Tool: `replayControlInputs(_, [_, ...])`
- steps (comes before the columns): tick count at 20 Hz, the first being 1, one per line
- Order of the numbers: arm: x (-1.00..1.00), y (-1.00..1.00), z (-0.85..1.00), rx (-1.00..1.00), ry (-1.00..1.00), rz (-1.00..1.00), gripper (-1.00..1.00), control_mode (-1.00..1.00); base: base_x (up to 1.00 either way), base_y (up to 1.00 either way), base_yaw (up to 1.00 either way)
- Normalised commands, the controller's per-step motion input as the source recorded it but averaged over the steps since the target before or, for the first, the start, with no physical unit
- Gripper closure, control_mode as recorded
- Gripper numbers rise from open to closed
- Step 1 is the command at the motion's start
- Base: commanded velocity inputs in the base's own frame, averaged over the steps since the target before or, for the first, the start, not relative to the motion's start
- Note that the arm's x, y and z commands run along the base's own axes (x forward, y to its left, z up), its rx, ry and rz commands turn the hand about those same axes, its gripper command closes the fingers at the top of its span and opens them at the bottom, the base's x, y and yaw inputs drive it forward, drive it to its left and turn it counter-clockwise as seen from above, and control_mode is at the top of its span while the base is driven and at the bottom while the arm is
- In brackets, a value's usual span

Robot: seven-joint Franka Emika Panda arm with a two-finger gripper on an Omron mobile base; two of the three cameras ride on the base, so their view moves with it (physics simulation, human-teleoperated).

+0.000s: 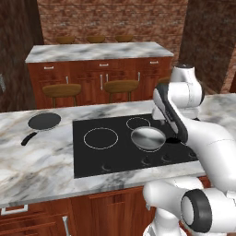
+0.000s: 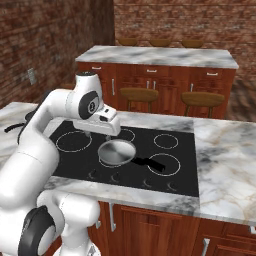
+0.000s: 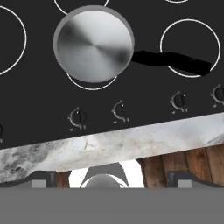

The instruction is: Place both pans onto different burners. Then place the bell pepper and the shrimp on different pans.

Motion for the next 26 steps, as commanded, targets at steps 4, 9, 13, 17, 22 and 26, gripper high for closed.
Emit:
replayControlInputs(4, [-0.13,0.34,0.00,0.00,-0.01,0.00,-1.00,-1.00,0.00,0.00,0.00])
replayControlInputs(9, [-0.05,0.12,0.00,0.00,0.00,0.00,-1.00,1.00,-0.10,0.31,0.00])
replayControlInputs(13, [0.00,0.00,0.00,0.00,0.00,0.00,-1.00,1.00,-0.15,0.74,0.00])
replayControlInputs(17, [0.00,0.00,0.00,0.00,0.00,0.00,-1.00,1.00,-0.01,0.80,0.00])
replayControlInputs(22, [0.00,0.00,0.00,0.00,0.00,0.00,-1.00,1.00,0.00,0.54,0.00])
replayControlInputs(26, [0.00,0.00,0.00,0.00,0.00,0.00,-1.00,1.00,0.02,0.48,0.00])
